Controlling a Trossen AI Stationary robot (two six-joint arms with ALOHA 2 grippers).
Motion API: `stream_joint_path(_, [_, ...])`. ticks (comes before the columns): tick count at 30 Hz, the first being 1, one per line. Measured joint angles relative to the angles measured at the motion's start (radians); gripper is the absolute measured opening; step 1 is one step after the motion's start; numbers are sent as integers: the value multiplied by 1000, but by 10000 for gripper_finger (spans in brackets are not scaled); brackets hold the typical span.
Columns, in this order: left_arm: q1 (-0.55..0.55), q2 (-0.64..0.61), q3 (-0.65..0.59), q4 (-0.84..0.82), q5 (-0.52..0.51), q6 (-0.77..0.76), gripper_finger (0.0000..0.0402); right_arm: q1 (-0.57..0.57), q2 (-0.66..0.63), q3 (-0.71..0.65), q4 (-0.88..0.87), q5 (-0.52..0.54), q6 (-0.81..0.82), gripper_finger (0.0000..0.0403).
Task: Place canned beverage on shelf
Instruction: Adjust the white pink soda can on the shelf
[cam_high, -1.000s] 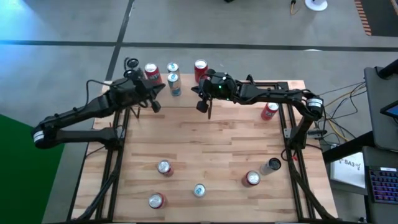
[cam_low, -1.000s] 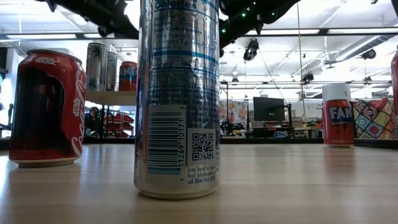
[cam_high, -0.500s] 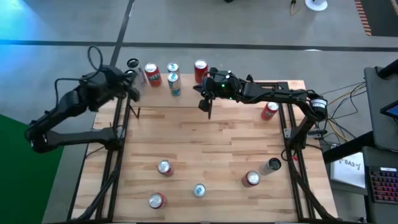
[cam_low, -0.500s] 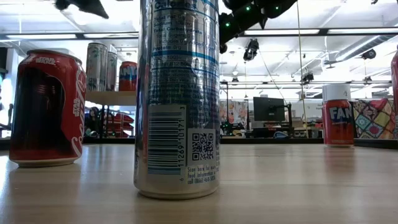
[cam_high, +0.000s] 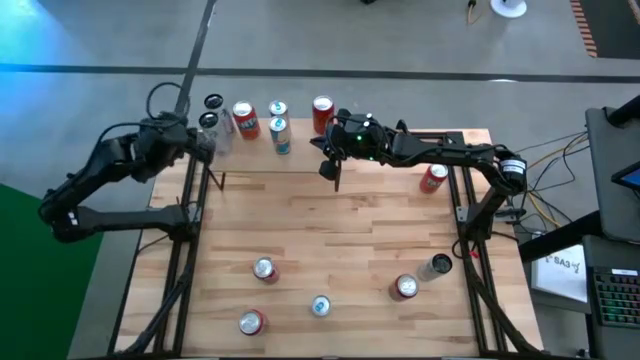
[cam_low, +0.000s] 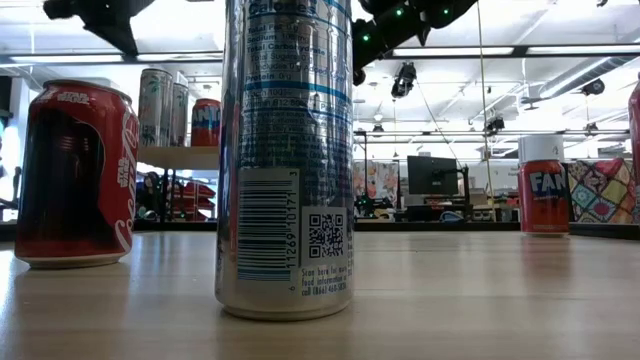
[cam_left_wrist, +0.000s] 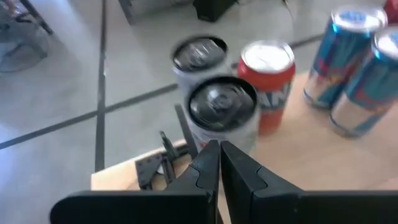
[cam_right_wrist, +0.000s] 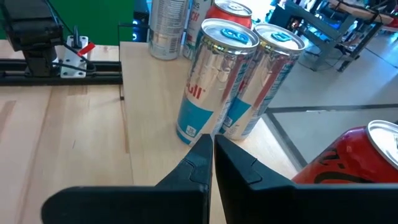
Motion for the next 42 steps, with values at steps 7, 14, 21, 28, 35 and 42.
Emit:
stream_joint_path(7, [0, -3, -20, 12, 16, -6, 0, 2, 0, 0, 0, -1, 0, 9])
stream_joint_path(14, [0, -14, 7, 26, 8, 75, 0, 16, 2, 28, 16, -54, 26, 9])
stream_joint_path(21, [0, -61, -24, 67, 30, 136, 0, 17, 21, 143, -22, -55, 45, 9])
stream_joint_path(28, [0, -159, -120, 151, 42, 141, 0, 18, 21, 191, -22, -58, 25, 9])
stream_joint_path(35, [0, -228, -173, 182, 62, 106, 0, 17, 21, 195, -22, -58, 9, 9])
stream_joint_path(42, [0, -253, -211, 194, 68, 103, 0, 17, 21, 195, -22, -58, -15, 9])
